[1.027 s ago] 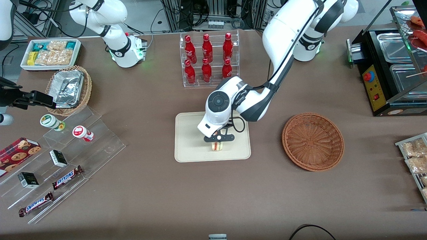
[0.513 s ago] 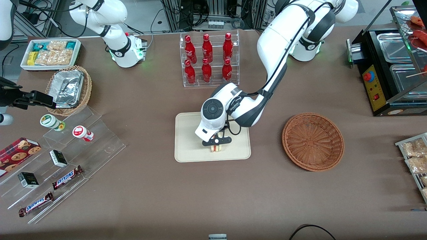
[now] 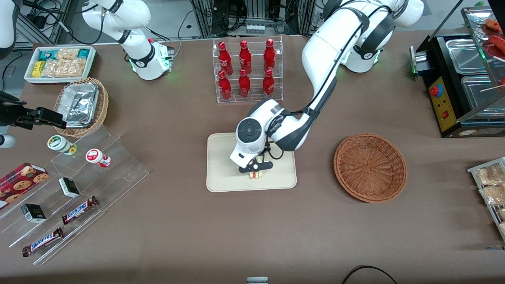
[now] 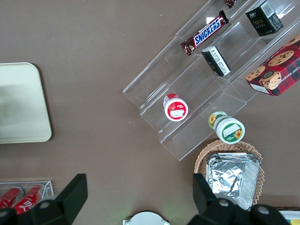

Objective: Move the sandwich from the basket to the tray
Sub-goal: 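Lower the sandwich onto the tray and open the left gripper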

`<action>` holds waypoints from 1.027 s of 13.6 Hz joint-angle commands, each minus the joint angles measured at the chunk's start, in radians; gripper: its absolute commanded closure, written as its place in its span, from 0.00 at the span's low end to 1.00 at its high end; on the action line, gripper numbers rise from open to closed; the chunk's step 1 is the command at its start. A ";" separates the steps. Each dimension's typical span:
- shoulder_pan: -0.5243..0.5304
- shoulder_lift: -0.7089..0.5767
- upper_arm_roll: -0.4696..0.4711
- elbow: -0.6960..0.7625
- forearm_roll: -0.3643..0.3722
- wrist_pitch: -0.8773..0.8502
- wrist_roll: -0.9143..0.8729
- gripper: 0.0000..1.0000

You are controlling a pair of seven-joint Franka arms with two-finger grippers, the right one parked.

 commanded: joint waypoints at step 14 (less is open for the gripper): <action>0.060 -0.119 0.011 0.100 -0.014 -0.136 -0.011 0.00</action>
